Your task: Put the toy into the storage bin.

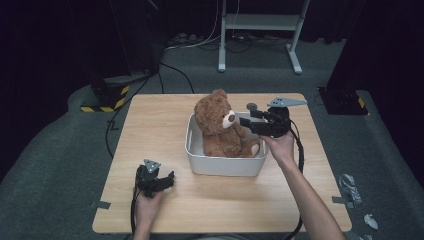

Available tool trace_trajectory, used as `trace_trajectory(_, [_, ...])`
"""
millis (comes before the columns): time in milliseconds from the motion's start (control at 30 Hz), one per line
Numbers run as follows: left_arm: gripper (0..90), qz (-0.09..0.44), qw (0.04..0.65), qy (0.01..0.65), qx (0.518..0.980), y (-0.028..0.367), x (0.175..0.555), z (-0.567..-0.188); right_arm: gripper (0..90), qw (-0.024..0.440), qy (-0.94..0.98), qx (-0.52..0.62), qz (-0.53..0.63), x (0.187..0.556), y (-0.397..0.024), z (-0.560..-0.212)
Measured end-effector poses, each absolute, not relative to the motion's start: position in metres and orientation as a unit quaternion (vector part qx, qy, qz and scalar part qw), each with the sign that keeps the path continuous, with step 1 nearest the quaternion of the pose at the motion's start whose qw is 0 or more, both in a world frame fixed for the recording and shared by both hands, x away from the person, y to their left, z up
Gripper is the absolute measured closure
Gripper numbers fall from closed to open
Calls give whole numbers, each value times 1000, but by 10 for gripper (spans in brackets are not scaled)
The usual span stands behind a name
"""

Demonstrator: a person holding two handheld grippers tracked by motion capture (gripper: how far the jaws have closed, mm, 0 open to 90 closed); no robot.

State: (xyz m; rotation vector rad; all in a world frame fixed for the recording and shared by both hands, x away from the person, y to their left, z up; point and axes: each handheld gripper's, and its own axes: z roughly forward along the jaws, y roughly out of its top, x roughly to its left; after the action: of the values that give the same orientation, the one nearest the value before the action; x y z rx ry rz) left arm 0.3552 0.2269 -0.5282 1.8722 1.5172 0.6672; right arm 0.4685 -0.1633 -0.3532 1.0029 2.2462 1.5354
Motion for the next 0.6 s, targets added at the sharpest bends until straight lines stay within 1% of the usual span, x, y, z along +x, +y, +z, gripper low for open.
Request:
trace_trajectory(200, [215, 253, 315, 576, 711, 227, 355, -528, 382, 123, 768, 343, 527, 465, -167, -351])
trace_trajectory(433, [215, 253, 315, 576, 710, 227, 355, -528, 382, 140, 771, 335, 522, 459, -167, -351])
trace_trajectory(600, [215, 253, 315, 576, 711, 227, 355, -528, 382, 141, 769, 336, 525, 455, -170, -351])
